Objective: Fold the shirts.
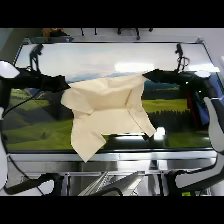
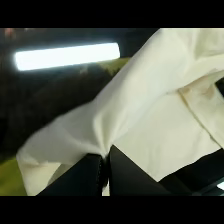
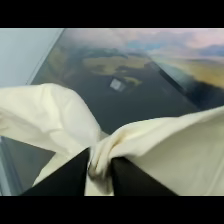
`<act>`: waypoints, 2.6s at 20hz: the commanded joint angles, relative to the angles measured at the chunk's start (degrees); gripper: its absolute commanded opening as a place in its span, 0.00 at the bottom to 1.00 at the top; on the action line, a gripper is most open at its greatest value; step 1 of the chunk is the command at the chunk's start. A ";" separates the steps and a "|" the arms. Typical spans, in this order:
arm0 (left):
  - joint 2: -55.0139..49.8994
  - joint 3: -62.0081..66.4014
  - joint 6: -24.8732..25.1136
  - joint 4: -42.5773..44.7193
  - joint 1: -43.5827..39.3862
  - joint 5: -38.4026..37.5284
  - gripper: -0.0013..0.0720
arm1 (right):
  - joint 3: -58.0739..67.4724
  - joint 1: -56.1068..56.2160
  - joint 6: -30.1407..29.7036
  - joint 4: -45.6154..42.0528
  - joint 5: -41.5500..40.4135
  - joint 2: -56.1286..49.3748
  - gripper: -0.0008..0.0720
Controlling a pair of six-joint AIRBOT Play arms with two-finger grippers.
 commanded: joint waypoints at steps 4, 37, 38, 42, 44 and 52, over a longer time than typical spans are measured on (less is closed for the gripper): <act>-14.10 11.93 1.64 -0.28 7.96 -13.42 0.96 | 3.13 -9.35 3.74 -2.34 4.92 -5.46 0.60; 9.51 -43.69 2.93 -0.04 0.09 9.44 0.03 | -42.47 -5.79 13.09 -19.45 2.14 18.40 0.04; 11.74 -41.68 2.91 -0.15 0.09 8.46 0.03 | -40.26 -6.75 13.14 -17.51 5.22 19.87 0.04; 26.16 -28.41 1.95 -5.73 2.10 4.52 0.03 | -26.10 -12.76 13.07 -0.04 13.79 25.42 0.04; 33.16 -17.40 1.40 -9.05 4.66 4.48 0.03 | -15.50 -15.76 13.00 10.08 15.47 27.06 0.04; 42.69 28.28 1.09 -7.45 23.06 10.60 0.03 | 32.70 -21.11 12.20 12.87 2.80 29.35 0.04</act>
